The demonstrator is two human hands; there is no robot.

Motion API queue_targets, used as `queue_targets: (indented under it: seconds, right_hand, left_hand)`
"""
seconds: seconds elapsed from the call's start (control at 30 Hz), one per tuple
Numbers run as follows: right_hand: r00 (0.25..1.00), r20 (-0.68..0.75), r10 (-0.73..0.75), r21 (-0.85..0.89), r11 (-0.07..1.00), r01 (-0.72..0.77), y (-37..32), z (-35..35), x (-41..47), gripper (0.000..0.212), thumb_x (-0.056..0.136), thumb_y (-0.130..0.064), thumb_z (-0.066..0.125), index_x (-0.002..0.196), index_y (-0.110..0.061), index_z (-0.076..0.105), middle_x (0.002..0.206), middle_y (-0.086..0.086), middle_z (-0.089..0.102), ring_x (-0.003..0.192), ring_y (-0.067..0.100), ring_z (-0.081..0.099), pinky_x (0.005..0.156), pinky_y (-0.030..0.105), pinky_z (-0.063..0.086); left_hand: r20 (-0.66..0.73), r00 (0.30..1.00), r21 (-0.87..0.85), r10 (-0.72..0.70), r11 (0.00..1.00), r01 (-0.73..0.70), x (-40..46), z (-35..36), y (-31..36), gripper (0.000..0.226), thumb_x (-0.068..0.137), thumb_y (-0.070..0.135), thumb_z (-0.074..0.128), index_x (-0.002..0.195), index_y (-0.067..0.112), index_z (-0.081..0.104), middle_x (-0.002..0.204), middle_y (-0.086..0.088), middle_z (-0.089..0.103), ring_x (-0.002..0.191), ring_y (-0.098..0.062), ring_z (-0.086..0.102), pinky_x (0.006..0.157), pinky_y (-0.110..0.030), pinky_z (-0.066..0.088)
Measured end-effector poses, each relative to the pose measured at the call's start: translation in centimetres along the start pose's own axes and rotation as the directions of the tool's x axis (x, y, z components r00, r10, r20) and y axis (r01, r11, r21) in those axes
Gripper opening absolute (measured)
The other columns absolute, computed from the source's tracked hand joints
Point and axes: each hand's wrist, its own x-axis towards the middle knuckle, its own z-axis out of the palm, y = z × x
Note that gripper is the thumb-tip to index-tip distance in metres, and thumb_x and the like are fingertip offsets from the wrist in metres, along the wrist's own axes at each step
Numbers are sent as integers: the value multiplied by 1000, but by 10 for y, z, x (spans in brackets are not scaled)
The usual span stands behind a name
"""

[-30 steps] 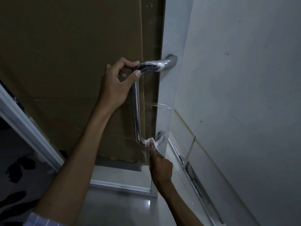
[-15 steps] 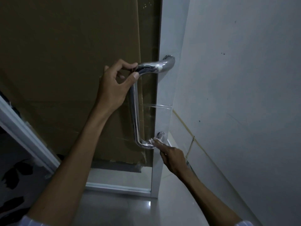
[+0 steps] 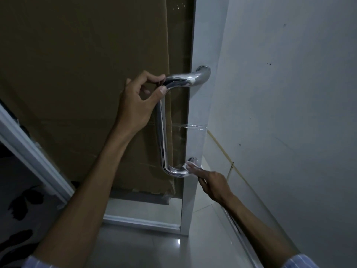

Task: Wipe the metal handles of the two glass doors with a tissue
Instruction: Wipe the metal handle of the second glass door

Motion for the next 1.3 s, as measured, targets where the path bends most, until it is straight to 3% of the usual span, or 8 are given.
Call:
queue_targets:
  seconds: [0.13,0.27,0.5,0.63,0.77,0.93,1.13,1.3]
  right_hand:
    - [998,-18,66,-31,997,-66,9,-4,4,63,106,-27,50,158,-55,26,106,1,78,69,13,68,67,20,45]
    - [999,42,-20,-36,999,22,17,-6,0,60,103,-35,36,156,-59,23,118,0,77,77,17,71,72,29,55]
    - [998,-10,-57,-10,998,57,5,-3,-6,65,106,-25,53,157,-56,28,142,-16,63,89,13,73,79,29,57]
    - [991,-48,125,-38,991,-127,8,1,6,64,109,-27,46,156,-62,19,110,-1,78,71,19,68,71,40,60]
    - [989,-84,124,128,985,-113,-9,7,-3,63,106,-23,50,154,-60,30,146,-16,60,71,11,70,77,36,60]
    - [984,-50,171,11,985,-170,3,4,3,60,109,-32,45,152,-67,21,91,4,75,66,17,64,68,41,58]
    - [975,-77,206,46,978,-203,-15,5,-4,55,107,-25,48,152,-56,39,76,0,67,56,12,53,62,32,48]
    - [936,7,353,223,912,-345,-19,-7,-16,51,107,-26,44,141,-63,49,87,-1,77,53,18,63,59,43,59]
  left_hand:
    - [0,1000,-3,4,1000,-4,-1,2,1,14,96,35,70,105,46,65,121,26,71,103,-34,61,94,-40,50]
    - [-27,999,10,20,1000,-20,-1,4,0,17,97,33,71,104,47,64,121,24,71,105,-35,60,88,-15,42]
    - [-52,998,-5,19,1000,-19,-2,7,-5,14,96,33,71,105,43,67,120,22,73,99,-33,59,91,-36,47]
    - [-56,998,1,7,1000,-7,0,8,-5,13,95,34,71,103,44,67,119,25,73,91,-28,56,88,-44,49]
    - [-46,999,14,8,1000,-8,1,6,-4,14,95,37,70,102,48,66,121,27,72,99,-39,59,91,-47,49]
    - [-42,999,16,-9,1000,10,-1,6,-2,14,95,37,71,104,46,67,120,27,71,95,-29,57,91,-48,50]
    - [-35,998,26,-46,999,47,-2,5,2,16,96,36,70,110,42,68,121,21,71,103,-35,57,90,-31,47]
    - [-21,998,-22,-51,998,51,-5,5,5,16,95,42,68,109,50,66,120,21,70,117,-26,58,103,-48,49]
